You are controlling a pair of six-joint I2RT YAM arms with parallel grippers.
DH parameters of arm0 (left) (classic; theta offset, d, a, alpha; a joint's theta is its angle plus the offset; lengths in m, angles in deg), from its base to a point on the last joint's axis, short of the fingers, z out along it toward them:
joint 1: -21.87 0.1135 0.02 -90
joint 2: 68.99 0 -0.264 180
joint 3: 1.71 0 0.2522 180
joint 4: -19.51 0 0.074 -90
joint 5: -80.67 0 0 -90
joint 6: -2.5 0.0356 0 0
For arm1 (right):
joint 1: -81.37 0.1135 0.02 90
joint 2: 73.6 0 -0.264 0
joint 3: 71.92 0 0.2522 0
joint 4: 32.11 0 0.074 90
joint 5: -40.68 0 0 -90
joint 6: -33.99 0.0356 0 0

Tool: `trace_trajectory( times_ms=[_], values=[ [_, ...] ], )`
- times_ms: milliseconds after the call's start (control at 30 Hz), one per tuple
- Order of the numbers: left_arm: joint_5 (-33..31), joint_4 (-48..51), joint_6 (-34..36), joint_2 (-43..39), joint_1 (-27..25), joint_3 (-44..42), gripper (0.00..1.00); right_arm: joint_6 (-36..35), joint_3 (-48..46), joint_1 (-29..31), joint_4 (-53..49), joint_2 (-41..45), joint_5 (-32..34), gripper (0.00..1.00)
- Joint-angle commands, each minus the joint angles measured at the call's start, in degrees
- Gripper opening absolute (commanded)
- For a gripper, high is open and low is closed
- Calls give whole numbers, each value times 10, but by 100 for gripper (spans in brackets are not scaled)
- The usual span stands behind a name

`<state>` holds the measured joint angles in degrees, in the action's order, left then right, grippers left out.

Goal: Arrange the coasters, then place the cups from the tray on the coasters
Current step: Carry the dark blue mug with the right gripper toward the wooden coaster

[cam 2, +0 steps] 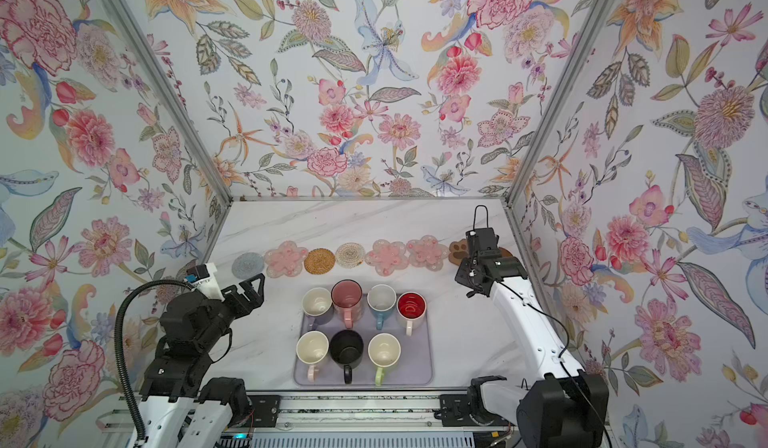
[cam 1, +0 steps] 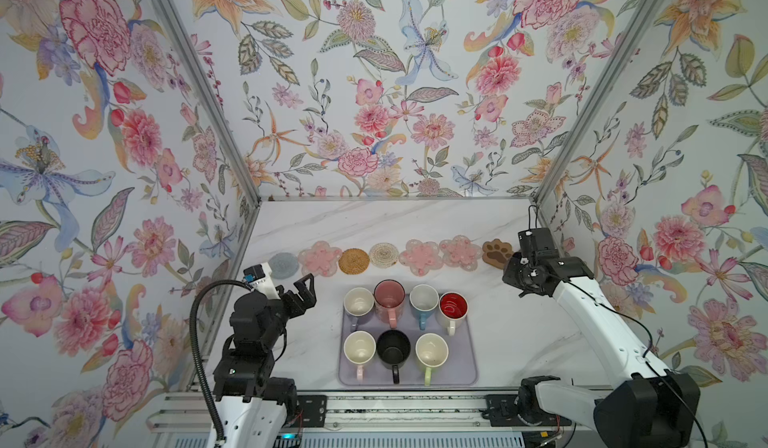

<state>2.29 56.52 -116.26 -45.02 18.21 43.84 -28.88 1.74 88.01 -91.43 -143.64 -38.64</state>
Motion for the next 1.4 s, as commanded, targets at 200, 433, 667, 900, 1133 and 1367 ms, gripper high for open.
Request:
trace_trajectory(
  times_ms=[200,433,667,900,1133,1367],
  values=[
    [6,-11,4,-2,0,-6,99,-51,10,-66,126,-69,13,0],
    [13,-15,5,4,0,-6,99,-74,24,-114,172,-134,14,0],
    [13,-16,5,8,0,-7,99,-93,54,-148,190,-197,15,0],
    [16,-18,5,7,1,-9,99,-116,72,-169,201,-226,12,0],
    [19,-17,5,9,1,-8,99,-117,85,-182,222,-255,-1,0],
    [18,-18,5,6,0,-9,99,-117,103,-187,231,-286,-11,0]
  ],
)
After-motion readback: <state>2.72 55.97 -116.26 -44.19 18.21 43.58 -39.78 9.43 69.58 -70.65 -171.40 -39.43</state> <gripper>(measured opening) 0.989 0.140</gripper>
